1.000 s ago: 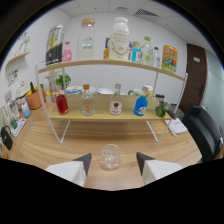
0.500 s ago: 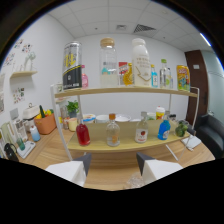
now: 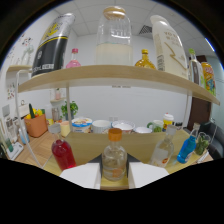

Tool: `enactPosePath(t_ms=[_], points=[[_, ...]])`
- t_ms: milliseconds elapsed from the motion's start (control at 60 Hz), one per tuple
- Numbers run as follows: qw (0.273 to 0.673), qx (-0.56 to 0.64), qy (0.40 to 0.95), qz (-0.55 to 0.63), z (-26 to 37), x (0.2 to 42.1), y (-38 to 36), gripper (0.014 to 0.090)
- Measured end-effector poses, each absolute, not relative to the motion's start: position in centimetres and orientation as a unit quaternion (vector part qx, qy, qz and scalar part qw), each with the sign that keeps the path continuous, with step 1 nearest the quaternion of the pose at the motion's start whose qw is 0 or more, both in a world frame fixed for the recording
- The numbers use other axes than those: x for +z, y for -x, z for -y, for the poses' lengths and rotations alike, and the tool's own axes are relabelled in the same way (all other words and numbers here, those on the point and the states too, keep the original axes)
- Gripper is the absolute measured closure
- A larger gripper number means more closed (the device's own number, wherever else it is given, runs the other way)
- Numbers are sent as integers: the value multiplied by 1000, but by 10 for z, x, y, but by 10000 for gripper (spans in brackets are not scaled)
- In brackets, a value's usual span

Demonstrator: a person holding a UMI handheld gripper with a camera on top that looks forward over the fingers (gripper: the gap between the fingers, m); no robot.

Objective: Make me a cup of Mount Fuji.

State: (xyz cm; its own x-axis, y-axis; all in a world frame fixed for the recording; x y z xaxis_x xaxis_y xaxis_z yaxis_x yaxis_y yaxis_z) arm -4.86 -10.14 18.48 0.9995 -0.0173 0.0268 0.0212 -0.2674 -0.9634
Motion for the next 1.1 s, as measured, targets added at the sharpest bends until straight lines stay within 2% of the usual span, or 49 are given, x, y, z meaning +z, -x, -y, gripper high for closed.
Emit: enactPosePath(t_ms=[333,550,883,1100], points=[[611,-11,792,2,108,194,54,689],[626,10,780,1,147,209,66,690],[569,63,818,-54,207,134,64,691],[526,188,806,-196,218,109,58,691]])
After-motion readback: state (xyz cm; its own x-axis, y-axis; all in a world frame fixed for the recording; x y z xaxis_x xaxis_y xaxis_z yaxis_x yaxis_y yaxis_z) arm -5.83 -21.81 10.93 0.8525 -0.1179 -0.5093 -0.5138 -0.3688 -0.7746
